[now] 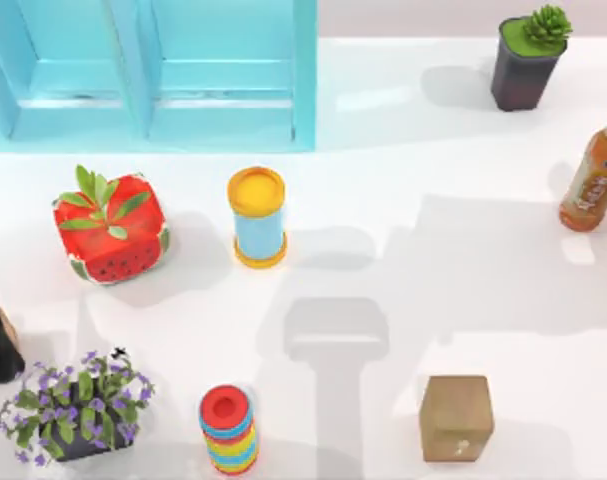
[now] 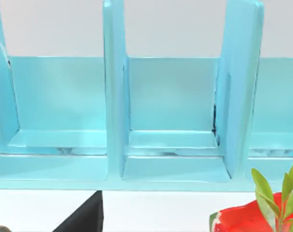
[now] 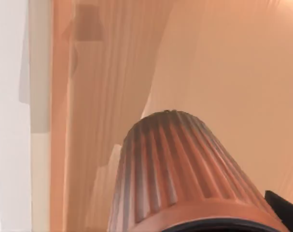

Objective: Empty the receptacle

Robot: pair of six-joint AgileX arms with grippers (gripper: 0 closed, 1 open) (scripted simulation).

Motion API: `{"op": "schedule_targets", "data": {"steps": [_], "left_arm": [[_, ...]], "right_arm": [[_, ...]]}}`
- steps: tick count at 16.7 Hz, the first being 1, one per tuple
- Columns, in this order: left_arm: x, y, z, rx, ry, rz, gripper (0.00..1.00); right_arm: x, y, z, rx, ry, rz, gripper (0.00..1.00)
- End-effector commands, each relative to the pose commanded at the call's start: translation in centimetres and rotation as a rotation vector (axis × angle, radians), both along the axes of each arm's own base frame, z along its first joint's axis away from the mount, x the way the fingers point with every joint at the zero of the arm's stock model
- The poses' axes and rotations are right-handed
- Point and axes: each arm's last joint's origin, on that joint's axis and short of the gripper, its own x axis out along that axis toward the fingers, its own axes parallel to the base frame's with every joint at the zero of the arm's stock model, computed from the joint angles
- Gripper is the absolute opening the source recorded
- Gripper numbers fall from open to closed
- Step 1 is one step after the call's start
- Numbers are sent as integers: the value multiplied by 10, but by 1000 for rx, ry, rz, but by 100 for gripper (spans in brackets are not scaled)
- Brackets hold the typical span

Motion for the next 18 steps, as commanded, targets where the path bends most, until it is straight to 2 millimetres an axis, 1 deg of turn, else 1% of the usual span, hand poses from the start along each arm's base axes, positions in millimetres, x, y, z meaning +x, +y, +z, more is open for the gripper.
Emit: {"op": "schedule_targets", "data": {"steps": [3,7,10,13,16,18], "left_arm": [[0,0,0,0,0,0,100],[0,0,0,0,0,0,100],[0,0,0,0,0,0,100],[0,0,0,0,0,0,100],[0,0,0,0,0,0,100],[0,0,0,0,0,0,100]], "right_arm": [[9,41,-12,-21,22,48,0],[14,106,-27,-51,6,60,0],[13,155,-46,-67,-3,19,0],[7,200,-59,-72,-32,-52,0],[-1,236,-66,-60,-73,-123,0],[-5,250,-67,-48,-96,-154,0]]}}
